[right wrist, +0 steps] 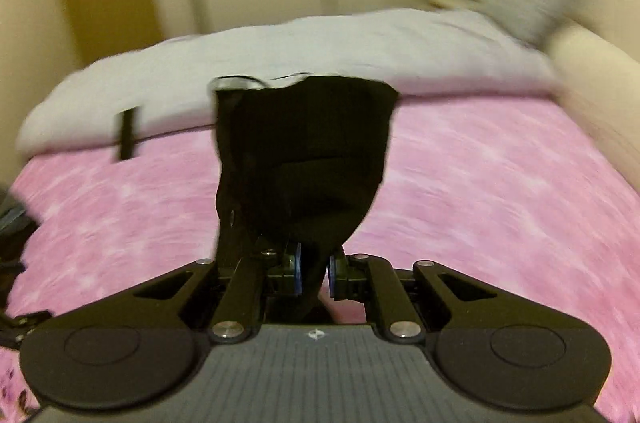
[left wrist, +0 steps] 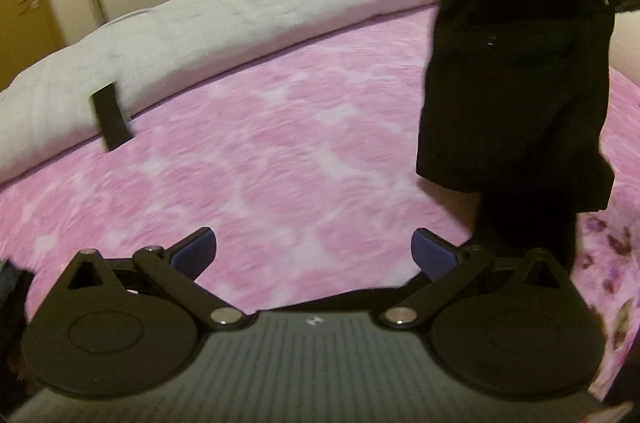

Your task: Fold clothes

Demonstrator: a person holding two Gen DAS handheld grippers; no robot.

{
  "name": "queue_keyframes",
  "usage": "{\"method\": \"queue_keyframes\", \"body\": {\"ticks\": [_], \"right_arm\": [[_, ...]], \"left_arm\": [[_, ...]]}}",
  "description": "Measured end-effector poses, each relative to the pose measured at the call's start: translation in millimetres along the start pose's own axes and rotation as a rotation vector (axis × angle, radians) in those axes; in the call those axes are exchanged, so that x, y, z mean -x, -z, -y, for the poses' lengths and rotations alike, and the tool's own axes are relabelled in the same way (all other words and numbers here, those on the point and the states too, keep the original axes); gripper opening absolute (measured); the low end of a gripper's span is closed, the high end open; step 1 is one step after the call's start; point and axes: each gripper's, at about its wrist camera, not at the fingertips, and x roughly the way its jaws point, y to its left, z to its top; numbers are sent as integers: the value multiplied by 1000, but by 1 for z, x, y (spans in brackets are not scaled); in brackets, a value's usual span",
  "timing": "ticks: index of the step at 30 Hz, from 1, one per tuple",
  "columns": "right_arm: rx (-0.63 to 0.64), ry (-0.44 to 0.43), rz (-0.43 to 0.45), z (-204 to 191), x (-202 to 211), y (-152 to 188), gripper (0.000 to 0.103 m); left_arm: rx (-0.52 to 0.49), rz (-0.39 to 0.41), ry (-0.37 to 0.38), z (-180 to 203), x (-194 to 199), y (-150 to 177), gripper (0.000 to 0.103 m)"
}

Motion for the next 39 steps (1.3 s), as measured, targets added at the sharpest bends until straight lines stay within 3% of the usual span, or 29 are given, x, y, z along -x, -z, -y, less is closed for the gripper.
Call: {"method": "queue_keyframes", "body": {"ticks": [7, 13, 17, 20, 23, 26, 28, 30, 33, 35, 37, 39], "right_arm": [[-252, 184, -118, 187, -21, 70, 11], [-313, 153, -298, 311, -41, 127, 12], [-366, 139, -374, 340, -35, 143, 12], [-397, 174, -415, 351, -28, 151, 13], [-415, 241, -434, 360, -20, 156, 13], [-424, 258, -423, 369, -13, 157, 13], [-416, 256, -396, 374, -8, 153, 26], [-396, 232, -343, 376, -4, 142, 71], [-377, 162, -328, 382, -16, 126, 81], [-383, 121, -375, 389, -34, 122, 88], [-404, 84, -445, 399, -58, 121, 88], [-421, 50, -519, 408, -82, 128, 88]], "left_arm": [[31, -80, -81, 93, -15, -20, 102], [46, -189, -69, 163, -44, -30, 102], [-33, -188, -36, 196, -60, -49, 102], [-76, -159, -4, 209, -72, -69, 102], [-114, -104, 95, 224, -85, -96, 102], [-104, -37, 257, 240, -98, -124, 102], [-56, -19, 395, 248, -116, -141, 102], [-48, -67, 497, 269, -138, -155, 102], [-66, -179, 578, 304, -175, -167, 102], [-83, -250, 602, 326, -197, -170, 102], [-81, -313, 622, 344, -217, -170, 102], [-43, -399, 644, 356, -236, -166, 89]]}}
